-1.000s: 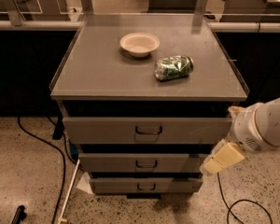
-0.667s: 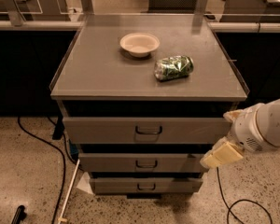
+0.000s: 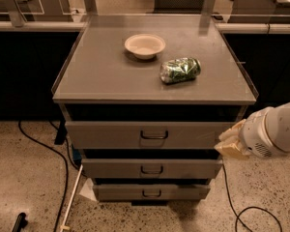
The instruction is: Open middle drawer
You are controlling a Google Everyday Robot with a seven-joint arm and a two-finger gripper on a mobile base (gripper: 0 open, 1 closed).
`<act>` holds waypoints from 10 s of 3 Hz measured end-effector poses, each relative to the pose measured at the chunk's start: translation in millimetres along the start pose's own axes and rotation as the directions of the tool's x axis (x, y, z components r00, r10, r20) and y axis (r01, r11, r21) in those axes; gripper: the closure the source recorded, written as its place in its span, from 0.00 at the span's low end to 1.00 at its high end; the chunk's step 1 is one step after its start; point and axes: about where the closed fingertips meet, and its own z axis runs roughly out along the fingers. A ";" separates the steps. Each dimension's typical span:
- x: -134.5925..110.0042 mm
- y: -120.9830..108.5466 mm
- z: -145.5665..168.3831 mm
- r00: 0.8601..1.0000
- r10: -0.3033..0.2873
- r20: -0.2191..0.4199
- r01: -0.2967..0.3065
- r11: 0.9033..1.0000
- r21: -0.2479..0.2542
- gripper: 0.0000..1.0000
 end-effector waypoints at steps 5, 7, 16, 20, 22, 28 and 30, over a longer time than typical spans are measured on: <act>136.0 18.1 171.1 0.930 0.363 0.064 -0.369 0.912 0.180 1.00; 138.7 11.4 180.6 0.898 0.423 0.121 -0.439 0.878 0.191 1.00; 120.4 -67.7 297.9 0.652 0.536 0.537 -0.738 0.612 0.285 1.00; 127.5 -124.7 365.5 0.655 0.544 0.525 -0.752 0.533 0.387 1.00; 128.4 -124.0 367.7 0.669 0.559 0.491 -0.743 0.538 0.399 1.00; 144.9 -108.6 377.1 0.718 0.643 0.267 -0.694 0.627 0.354 1.00; 120.1 -100.6 355.1 0.816 0.528 0.235 -0.569 0.806 0.165 1.00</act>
Offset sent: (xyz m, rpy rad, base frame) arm -0.0139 -0.0242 -0.1026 -0.0467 -0.2686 -0.3621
